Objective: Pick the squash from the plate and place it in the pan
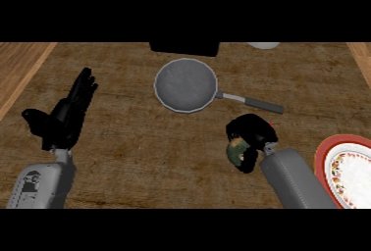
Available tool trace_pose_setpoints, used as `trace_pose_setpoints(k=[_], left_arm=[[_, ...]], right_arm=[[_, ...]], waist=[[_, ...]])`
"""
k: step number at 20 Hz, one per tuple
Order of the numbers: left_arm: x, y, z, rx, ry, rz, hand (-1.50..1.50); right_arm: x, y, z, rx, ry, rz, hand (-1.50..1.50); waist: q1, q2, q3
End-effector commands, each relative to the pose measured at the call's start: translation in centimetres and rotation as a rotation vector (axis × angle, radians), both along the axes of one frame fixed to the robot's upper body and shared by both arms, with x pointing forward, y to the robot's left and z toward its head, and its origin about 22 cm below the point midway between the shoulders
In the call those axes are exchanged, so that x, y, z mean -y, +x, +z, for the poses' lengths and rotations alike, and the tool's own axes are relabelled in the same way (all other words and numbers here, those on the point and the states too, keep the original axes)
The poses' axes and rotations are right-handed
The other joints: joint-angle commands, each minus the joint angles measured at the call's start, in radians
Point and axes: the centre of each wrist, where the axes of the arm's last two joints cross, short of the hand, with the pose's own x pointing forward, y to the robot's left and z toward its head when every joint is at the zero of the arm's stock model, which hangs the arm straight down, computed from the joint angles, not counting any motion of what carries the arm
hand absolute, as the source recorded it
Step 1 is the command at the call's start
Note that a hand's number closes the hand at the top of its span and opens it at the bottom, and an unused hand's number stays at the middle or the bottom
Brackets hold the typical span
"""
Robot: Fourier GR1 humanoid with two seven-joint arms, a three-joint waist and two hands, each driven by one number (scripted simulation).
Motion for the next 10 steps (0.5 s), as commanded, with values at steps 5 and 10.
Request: trace_pose_setpoints(k=[5,10], left_arm=[[1.8,0.8,0.2,-0.012,-0.014,-0.05,0.0],[1.8,0.9,0.0,-0.01,-0.001,-0.056,0.0]], right_arm=[[-10.9,-0.5,7.6,0.361,0.086,-0.084,1.5],[-14.3,-2.3,11.2,0.499,0.194,-0.211,1.5]], waist=[[0.034,-0.002,0.021],[0.051,0.003,0.02]])
